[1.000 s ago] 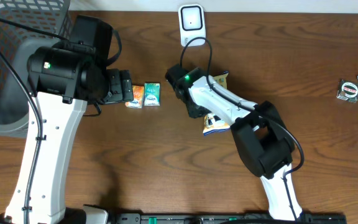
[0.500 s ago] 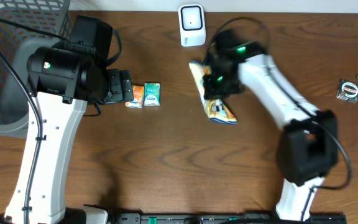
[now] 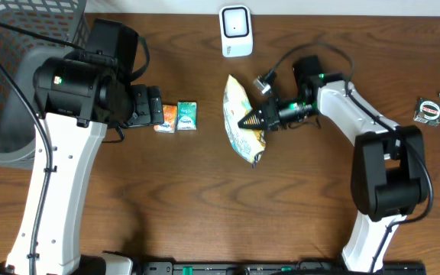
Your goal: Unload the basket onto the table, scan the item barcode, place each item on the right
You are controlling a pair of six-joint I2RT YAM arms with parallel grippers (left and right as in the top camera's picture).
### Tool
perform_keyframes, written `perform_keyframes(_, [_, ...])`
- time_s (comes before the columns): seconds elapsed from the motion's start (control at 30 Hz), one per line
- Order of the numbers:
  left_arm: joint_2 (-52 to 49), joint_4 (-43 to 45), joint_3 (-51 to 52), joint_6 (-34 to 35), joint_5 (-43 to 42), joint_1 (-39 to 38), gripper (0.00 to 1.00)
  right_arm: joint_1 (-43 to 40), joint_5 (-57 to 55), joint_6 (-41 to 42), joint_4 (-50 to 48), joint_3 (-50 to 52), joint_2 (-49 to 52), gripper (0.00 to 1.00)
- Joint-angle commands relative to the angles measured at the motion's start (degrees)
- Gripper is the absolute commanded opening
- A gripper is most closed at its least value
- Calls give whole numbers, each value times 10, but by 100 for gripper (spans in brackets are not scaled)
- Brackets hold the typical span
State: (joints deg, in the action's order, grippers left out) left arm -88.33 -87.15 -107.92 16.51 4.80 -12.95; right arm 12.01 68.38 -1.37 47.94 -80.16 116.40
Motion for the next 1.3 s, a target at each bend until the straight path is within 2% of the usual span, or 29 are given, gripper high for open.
perform_keyframes(0.0, [0, -2, 2, 3, 3, 0, 98, -35, -16, 85, -28, 30, 9, 1])
perform_keyframes(0.07, [0, -2, 2, 3, 3, 0, 98, -52, -112, 107, -25, 34, 9, 5])
perform_keyframes(0.17, [0, -2, 2, 3, 3, 0, 98, -73, -211, 108, -2, 29, 9, 19])
perform_keyframes(0.37, [0, -2, 2, 3, 3, 0, 98, -126, -379, 100, 114, -45, 9, 25])
perform_keyframes(0.47, [0, -2, 2, 3, 3, 0, 98, -146, -443, 90, 181, -100, 9, 47])
perform_keyframes(0.57, [0, -2, 2, 3, 3, 0, 98, -157, -494, 89, 247, -160, 9, 59])
perform_keyframes(0.63, [0, -2, 2, 3, 3, 0, 98, -157, -513, 89, 278, -193, 9, 62])
perform_keyframes(0.73, [0, -2, 2, 3, 3, 0, 98, -149, -514, 72, 315, -227, 9, 59])
perform_keyframes(0.8, [0, -2, 2, 3, 3, 0, 98, -138, -516, 68, 327, -234, 9, 52])
perform_keyframes(0.97, [0, -2, 2, 3, 3, 0, 98, -98, -556, 64, 311, -208, 9, 7])
perform_keyframes(1.03, [0, -2, 2, 3, 3, 0, 98, -76, -578, 69, 285, -181, 9, 1])
perform_keyframes(1.27, [0, -2, 2, 3, 3, 0, 98, -29, -610, 96, 163, -64, 9, 1])
